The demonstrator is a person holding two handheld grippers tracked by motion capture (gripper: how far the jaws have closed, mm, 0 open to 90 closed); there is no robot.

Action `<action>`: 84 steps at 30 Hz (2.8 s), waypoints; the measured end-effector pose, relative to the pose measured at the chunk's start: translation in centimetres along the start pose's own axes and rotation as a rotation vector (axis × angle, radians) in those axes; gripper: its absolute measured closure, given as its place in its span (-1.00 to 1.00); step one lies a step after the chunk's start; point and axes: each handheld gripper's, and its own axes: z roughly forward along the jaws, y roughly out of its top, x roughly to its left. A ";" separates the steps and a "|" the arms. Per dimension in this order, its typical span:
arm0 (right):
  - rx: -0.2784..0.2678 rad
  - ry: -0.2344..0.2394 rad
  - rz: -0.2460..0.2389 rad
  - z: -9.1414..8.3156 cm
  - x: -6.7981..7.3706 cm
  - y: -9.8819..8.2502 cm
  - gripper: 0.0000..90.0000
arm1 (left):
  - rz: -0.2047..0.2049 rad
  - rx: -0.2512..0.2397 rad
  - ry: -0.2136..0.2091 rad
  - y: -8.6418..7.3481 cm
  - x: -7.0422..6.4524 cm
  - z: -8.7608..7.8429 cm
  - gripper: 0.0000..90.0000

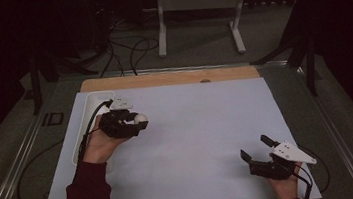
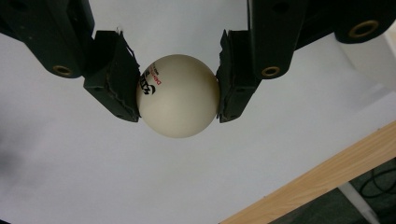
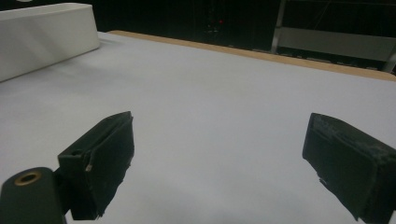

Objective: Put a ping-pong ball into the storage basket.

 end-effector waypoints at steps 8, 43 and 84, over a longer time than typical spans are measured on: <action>-0.001 0.000 0.000 -0.1 0.0 0.0 -0.80 | -0.008 -0.002 0.016 -0.4 0.5 -0.5 0.14; 0.001 -0.005 0.002 -0.2 0.0 -0.1 -0.81 | -0.060 -0.014 0.106 -2.8 2.4 -1.9 0.14; 0.001 -0.003 0.002 -0.1 0.1 -0.1 -0.80 | -0.181 -0.069 0.166 -8.4 6.0 -4.3 0.14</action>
